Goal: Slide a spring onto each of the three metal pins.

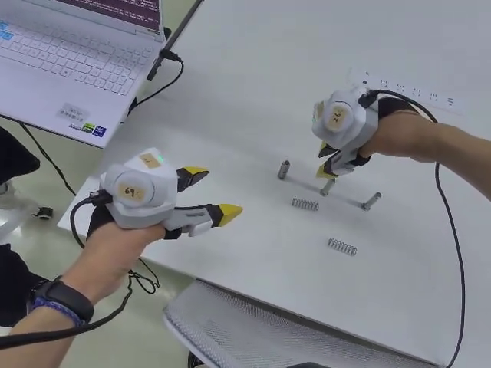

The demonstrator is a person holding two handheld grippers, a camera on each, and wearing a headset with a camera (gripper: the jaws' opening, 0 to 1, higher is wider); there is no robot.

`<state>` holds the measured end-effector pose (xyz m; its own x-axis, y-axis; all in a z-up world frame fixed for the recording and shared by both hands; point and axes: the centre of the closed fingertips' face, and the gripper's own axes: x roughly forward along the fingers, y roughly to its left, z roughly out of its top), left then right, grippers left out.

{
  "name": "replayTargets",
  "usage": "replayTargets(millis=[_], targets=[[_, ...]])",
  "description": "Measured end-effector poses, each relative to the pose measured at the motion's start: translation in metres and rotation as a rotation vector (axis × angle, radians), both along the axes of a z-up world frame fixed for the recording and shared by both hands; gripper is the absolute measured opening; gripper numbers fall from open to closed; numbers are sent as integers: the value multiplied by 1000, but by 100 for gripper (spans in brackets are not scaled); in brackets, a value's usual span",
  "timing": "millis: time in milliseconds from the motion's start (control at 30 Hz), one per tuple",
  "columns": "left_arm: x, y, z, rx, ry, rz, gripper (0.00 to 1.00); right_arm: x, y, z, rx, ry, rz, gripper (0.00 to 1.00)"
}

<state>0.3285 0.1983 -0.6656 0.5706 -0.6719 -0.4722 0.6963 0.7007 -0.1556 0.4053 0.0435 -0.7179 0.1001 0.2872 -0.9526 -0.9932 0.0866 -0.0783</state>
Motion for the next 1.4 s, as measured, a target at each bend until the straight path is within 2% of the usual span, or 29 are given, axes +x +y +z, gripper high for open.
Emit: replayTargets(millis=[267, 400, 733, 1133, 1400], targets=[[1, -1, 0, 3, -1, -1, 49, -11, -10, -2, 68, 17, -90, 24], [2, -2, 0, 5, 0, -3, 49, -15, -15, -1, 122, 23, -167, 25], [1, -9, 4, 6, -4, -15, 49, -28, -32, 3, 213, 10, -311, 28], [2, -15, 8, 3, -7, -26, 50, -38, -63, 9, 286, -18, -471, 31], [1, -21, 10, 2, -11, -38, 50, -53, -83, 11, 311, -39, -550, 34]])
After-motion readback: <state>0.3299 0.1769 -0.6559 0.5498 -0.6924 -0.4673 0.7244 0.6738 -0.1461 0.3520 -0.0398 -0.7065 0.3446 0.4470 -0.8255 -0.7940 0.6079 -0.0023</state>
